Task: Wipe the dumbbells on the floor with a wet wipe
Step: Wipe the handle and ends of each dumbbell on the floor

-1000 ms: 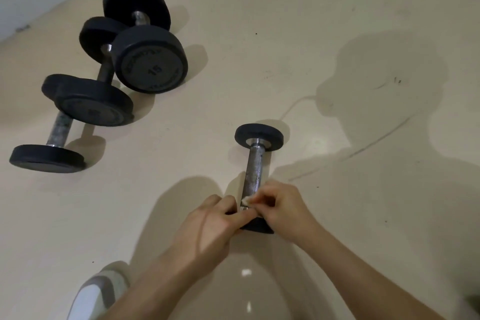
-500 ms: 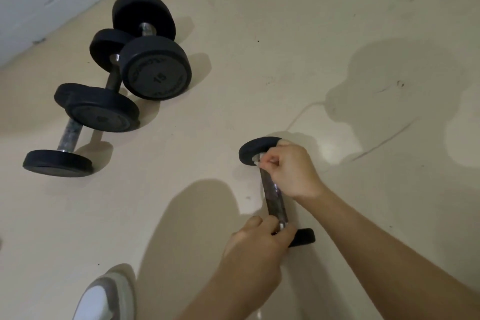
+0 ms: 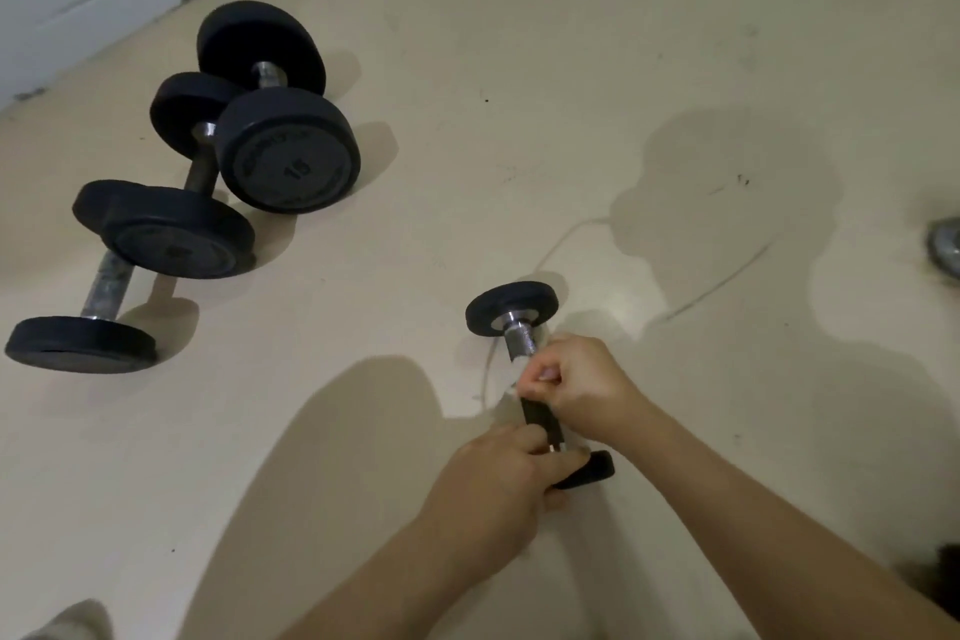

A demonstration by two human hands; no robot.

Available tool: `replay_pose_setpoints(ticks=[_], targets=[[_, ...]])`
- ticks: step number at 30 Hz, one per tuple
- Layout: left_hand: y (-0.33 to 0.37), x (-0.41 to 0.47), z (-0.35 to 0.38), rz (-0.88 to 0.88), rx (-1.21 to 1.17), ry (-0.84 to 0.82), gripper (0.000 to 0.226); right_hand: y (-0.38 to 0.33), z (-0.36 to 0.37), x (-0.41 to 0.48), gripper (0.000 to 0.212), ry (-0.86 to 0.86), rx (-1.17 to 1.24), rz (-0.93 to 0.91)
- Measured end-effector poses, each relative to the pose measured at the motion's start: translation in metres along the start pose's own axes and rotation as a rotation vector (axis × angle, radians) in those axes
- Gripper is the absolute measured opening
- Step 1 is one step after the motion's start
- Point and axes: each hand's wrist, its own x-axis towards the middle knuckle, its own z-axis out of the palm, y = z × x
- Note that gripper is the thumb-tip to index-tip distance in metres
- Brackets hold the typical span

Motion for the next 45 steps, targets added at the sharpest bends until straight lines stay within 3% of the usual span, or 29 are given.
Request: replay_pose_setpoints(ticks=[4, 7, 9, 12, 14, 17, 19, 21, 24, 27, 31, 36, 40, 43, 45], targets=[[-0.015, -0.010, -0.002, 0.072, -0.109, 0.033, 0.044, -0.005, 0.001, -0.023, 0.013, -0.216, -0.039, 0.055], [-0.026, -0.016, -0.001, 0.086, -0.156, 0.031, 0.044, -0.017, 0.008, 0.002, 0.017, 0.119, 0.084, 0.057], [-0.032, -0.020, 0.000, 0.081, -0.141, 0.012, 0.043, -0.027, 0.016, 0.015, 0.009, 0.231, 0.061, 0.042], [-0.039, -0.023, -0.002, 0.124, -0.104, -0.008, 0.045, -0.030, 0.024, 0.006, 0.011, 0.066, -0.114, 0.067], [-0.042, -0.022, -0.002, 0.168, -0.082, -0.037, 0.058, -0.029, 0.023, -0.011, 0.012, -0.034, -0.211, 0.125], [-0.046, -0.023, -0.008, 0.222, -0.017, -0.157, 0.077, -0.031, 0.021, -0.025, 0.008, -0.103, -0.215, 0.267], [-0.049, -0.023, -0.024, 0.247, 0.014, -0.249, 0.070, -0.040, 0.020, -0.025, 0.005, -0.099, -0.220, 0.316], [-0.053, -0.022, -0.049, 0.300, 0.056, -0.297, 0.057, -0.061, 0.017, -0.023, 0.008, -0.017, -0.067, 0.329], [-0.069, -0.017, -0.105, 0.397, 0.098, -0.240, 0.043, -0.119, 0.008, -0.011, 0.013, 0.057, 0.269, 0.274], [-0.098, -0.020, -0.173, 0.463, 0.191, -0.243, 0.041, -0.185, 0.003, 0.014, 0.022, 0.050, 0.342, 0.219], [-0.158, -0.042, -0.260, 0.351, 0.361, -0.267, 0.039, -0.266, 0.008, 0.050, 0.019, -0.057, 0.343, 0.144], [-0.247, -0.093, -0.346, 0.148, 0.309, -0.147, 0.022, -0.350, 0.033, 0.091, 0.010, -0.146, 0.134, 0.136], [-0.324, -0.153, -0.346, -0.063, 0.414, -0.126, 0.031, -0.378, 0.080, 0.116, 0.012, -0.121, 0.012, 0.154], [-0.376, -0.191, -0.302, -0.286, 0.354, -0.209, 0.064, -0.387, 0.121, 0.132, 0.010, -0.055, 0.118, 0.192], [-0.393, -0.199, -0.264, -0.355, 0.311, -0.262, 0.073, -0.386, 0.147, 0.139, 0.012, -0.003, 0.260, 0.227]])
